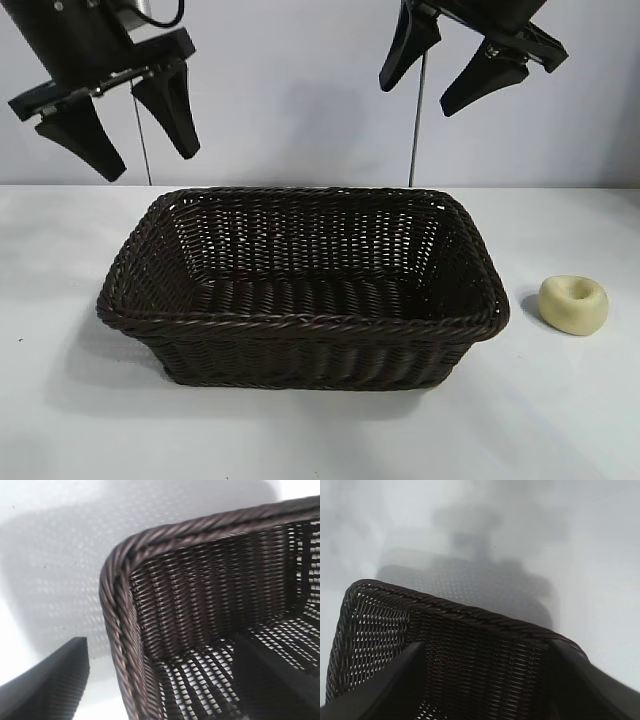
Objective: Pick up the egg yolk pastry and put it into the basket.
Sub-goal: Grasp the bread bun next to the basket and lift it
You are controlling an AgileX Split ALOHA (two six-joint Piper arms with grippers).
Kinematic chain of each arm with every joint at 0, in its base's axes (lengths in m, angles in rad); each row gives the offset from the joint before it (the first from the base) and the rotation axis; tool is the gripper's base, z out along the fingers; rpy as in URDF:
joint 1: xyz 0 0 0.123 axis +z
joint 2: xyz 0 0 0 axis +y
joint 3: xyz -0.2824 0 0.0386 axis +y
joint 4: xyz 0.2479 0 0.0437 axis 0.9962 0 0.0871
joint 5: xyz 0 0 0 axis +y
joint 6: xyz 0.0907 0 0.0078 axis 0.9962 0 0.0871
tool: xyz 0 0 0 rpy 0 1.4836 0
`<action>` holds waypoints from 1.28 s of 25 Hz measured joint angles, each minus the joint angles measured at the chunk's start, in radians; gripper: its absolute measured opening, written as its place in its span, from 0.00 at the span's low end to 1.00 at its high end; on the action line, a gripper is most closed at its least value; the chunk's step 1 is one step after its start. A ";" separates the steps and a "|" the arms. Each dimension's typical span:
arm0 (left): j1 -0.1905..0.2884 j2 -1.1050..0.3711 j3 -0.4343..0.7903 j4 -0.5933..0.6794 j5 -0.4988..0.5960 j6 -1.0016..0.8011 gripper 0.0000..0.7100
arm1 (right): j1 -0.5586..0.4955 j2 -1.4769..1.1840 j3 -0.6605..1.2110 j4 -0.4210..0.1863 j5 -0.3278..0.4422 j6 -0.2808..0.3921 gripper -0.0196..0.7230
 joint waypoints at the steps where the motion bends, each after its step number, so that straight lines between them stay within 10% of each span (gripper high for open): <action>1: 0.000 -0.017 0.003 0.000 0.000 -0.005 0.80 | 0.000 0.000 0.000 0.000 0.000 0.000 0.69; 16: -0.002 -0.169 0.341 -0.224 -0.267 -0.026 0.80 | 0.000 0.000 0.000 0.000 0.002 0.030 0.69; 32: -0.002 -0.169 0.363 -0.253 -0.341 -0.021 0.80 | 0.000 0.000 0.000 0.000 0.002 0.033 0.69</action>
